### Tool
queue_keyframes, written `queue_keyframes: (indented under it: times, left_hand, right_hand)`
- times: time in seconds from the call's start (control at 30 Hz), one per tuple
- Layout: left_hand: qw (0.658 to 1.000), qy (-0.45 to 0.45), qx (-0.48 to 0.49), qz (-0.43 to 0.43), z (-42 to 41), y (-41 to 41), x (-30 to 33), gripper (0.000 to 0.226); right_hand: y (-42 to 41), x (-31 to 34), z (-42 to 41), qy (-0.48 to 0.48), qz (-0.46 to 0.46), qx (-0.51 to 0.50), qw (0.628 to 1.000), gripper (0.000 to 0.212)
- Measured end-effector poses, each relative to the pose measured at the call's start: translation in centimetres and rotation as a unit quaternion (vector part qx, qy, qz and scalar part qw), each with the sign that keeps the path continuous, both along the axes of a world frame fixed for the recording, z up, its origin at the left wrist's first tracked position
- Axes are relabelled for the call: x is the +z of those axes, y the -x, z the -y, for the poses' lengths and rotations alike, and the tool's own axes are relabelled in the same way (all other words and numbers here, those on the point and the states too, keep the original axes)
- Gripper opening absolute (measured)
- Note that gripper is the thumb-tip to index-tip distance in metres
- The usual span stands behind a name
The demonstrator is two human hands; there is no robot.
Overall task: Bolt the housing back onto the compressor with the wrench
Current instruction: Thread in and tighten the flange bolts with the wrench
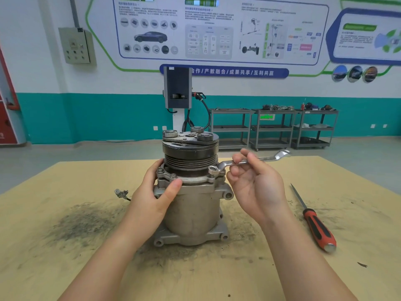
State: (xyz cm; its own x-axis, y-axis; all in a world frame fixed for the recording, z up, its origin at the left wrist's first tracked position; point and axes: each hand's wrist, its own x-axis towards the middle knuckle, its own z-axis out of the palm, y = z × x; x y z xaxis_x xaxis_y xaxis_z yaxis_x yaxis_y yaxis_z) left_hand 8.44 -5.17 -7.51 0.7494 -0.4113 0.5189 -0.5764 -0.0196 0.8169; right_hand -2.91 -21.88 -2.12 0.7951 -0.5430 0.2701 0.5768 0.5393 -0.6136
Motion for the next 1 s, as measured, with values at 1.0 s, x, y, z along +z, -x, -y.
queue_keyframes:
  times: [1.0]
  left_hand:
    - [1.0,0.012,0.003,-0.01,0.1,0.0,0.2,0.081]
  right_hand:
    - [0.4,-1.5,-4.4,0.346,0.142,-0.328,0.867,0.022]
